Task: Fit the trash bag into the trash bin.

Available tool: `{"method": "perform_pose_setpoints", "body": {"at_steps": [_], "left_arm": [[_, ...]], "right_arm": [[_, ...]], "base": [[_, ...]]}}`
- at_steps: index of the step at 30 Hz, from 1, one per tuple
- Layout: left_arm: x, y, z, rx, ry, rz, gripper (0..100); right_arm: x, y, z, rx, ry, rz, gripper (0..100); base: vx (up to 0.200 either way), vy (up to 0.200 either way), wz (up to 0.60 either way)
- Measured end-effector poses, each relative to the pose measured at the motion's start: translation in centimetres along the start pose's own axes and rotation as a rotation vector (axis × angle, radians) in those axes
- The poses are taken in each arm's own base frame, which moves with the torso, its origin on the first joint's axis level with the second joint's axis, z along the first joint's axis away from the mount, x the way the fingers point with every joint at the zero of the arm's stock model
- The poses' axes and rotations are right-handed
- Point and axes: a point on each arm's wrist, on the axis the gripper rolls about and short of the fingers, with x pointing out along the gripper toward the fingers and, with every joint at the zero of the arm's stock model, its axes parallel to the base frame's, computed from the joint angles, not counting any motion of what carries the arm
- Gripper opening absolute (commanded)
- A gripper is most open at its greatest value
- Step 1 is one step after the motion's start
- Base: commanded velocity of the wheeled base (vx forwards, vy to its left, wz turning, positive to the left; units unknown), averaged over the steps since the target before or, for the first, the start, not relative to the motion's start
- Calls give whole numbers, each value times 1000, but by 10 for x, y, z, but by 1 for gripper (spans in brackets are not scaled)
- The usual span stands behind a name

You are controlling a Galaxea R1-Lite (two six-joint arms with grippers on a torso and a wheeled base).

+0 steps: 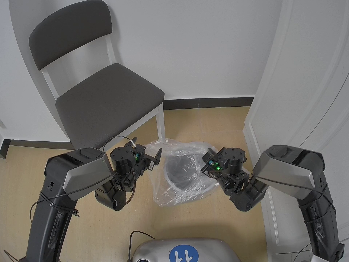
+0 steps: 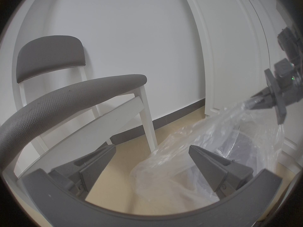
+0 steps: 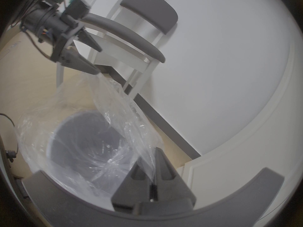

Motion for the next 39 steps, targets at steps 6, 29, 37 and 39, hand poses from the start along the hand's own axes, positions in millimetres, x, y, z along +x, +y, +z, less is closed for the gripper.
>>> {"method": "perform_pose_setpoints", "body": {"at_steps": [6, 29, 37, 39], "left_arm": [[1, 1, 2, -2, -9, 4, 100], [30, -2, 0, -19, -85, 85, 100], [42, -8, -9, -27, -109, 116, 100], [44, -10, -11, -28, -111, 118, 100]], "right_arm": [[23, -25, 3, 78, 6, -59, 0], [107, -42, -27, 290, -61, -246, 100], [109, -33, -36, 333, -50, -228, 100], [106, -31, -39, 340, -37, -213, 100]], "base": [[0, 0, 0], [0, 0, 0], [0, 0, 0], [0, 0, 0]]}}
